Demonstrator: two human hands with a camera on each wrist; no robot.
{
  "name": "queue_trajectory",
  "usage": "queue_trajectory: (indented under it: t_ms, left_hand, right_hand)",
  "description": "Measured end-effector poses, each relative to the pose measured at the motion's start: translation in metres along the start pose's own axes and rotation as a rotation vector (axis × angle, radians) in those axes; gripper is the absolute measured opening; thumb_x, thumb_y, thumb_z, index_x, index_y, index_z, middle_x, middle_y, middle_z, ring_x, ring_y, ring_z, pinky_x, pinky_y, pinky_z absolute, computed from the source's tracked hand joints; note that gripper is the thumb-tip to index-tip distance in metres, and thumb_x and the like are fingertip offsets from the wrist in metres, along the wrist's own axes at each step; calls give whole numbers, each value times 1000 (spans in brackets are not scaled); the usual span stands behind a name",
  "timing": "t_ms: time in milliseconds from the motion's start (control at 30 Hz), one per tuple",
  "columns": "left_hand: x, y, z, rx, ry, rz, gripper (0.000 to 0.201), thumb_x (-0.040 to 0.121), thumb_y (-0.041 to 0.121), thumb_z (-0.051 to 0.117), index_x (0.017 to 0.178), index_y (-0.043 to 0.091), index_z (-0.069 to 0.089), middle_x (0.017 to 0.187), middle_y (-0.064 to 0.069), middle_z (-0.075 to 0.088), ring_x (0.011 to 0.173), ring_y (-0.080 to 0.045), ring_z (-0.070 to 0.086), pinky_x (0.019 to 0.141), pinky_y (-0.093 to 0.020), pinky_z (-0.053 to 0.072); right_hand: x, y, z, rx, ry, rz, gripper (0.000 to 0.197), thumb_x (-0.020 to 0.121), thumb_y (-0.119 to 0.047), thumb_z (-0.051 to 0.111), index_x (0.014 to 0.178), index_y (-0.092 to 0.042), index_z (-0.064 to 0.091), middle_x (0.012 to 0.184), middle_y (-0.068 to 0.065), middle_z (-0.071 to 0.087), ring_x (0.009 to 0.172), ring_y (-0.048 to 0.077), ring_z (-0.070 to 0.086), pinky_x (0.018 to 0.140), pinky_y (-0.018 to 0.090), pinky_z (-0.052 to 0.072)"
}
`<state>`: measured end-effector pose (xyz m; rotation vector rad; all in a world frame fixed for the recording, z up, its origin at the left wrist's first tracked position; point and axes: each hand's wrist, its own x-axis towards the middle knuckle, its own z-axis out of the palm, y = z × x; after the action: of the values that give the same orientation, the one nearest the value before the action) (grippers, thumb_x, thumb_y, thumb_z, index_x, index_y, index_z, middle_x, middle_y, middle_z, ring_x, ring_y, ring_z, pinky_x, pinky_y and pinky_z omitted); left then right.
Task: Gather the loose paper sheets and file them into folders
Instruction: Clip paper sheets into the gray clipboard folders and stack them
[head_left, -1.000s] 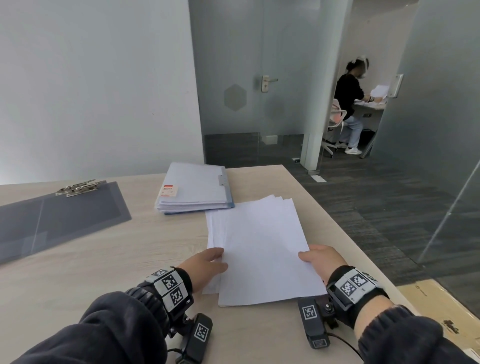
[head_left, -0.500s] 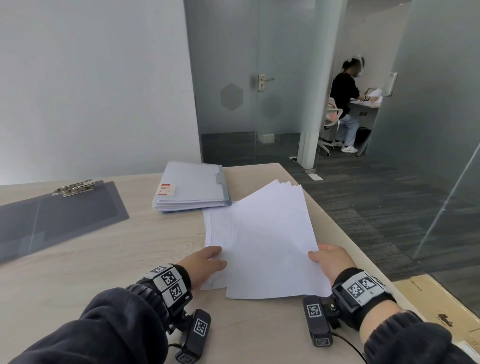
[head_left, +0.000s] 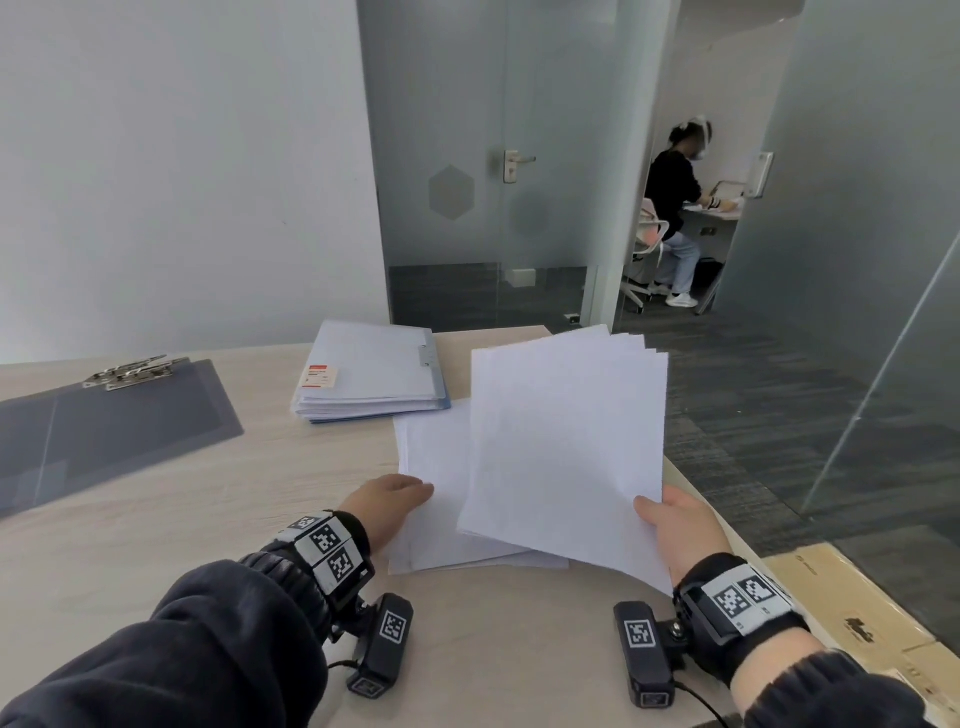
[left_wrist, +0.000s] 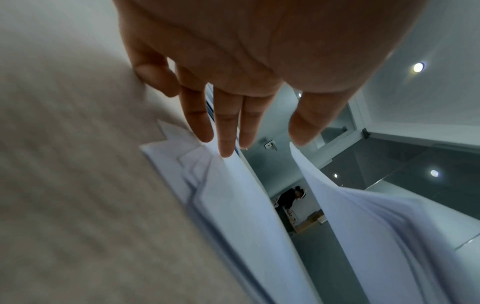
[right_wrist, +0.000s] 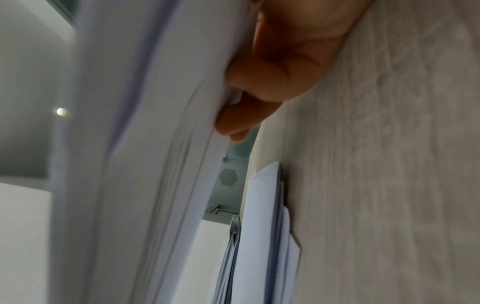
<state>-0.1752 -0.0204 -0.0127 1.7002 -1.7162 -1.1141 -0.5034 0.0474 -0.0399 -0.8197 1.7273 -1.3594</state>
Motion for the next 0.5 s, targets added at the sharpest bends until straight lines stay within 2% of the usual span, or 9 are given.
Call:
queue_trajectory:
  t_ms: [100, 133, 167, 233, 300, 333, 400, 500]
  left_hand:
    - [-8, 11, -7, -230, 19, 35, 39, 95, 51, 55, 127, 30, 55, 119, 10, 67, 102, -13, 65, 81, -35, 49]
    - [-11, 15, -8, -334, 8, 42, 40, 93, 51, 59, 127, 30, 53, 117, 9, 69, 101, -15, 68, 81, -37, 53]
    - [-12, 18, -10, -448, -2, 48, 41, 91, 48, 63, 126, 27, 55, 116, 6, 71, 100, -18, 70, 85, -42, 56]
    - [-15, 25, -13, -646, -14, 89, 32, 95, 28, 64, 126, 20, 60, 112, -3, 74, 101, -27, 71, 92, -49, 56]
    - [-18, 32, -20, -744, 12, 162, 29, 95, 7, 60, 123, 15, 62, 113, -10, 73, 102, -32, 70, 94, -52, 54]
    - [-18, 36, -26, -770, 31, 195, 31, 92, 3, 61, 121, 12, 63, 114, -13, 73, 101, -33, 70, 94, -53, 54]
    - [-20, 44, -38, -801, 78, 252, 37, 81, 6, 66, 118, 10, 64, 113, -15, 73, 99, -33, 69, 94, -52, 53]
    - [-18, 54, -54, -821, 136, 310, 39, 75, 14, 67, 114, 10, 64, 112, -15, 72, 106, -37, 67, 98, -55, 51]
  right_hand:
    - [-10, -3, 9, 34, -90, -56, 19, 96, -7, 57, 93, -15, 74, 95, 13, 77, 97, 44, 69, 93, 61, 52]
    - [-14, -5, 15, 63, -121, -72, 20, 97, -5, 56, 96, -15, 73, 97, 13, 77, 98, 44, 69, 93, 61, 53]
    - [-19, -7, 21, 96, -154, -90, 21, 99, -3, 54, 100, -13, 72, 99, 13, 77, 99, 43, 70, 92, 60, 53]
    - [-28, -13, 35, 165, -223, -130, 23, 99, 0, 52, 105, -11, 70, 103, 13, 77, 98, 39, 71, 90, 55, 55]
    - [-37, -22, 49, 221, -280, -183, 25, 99, 4, 49, 108, -10, 68, 105, 11, 77, 95, 30, 73, 85, 46, 57]
    - [-38, -28, 54, 235, -296, -213, 26, 100, 5, 48, 110, -10, 67, 106, 9, 77, 94, 25, 73, 82, 41, 57]
    - [-37, -40, 63, 240, -308, -265, 27, 100, 5, 48, 111, -11, 66, 106, 6, 77, 94, 21, 74, 81, 35, 56]
    - [-30, -59, 73, 250, -317, -319, 26, 99, 4, 50, 116, -9, 65, 110, 8, 76, 103, 27, 72, 90, 41, 55]
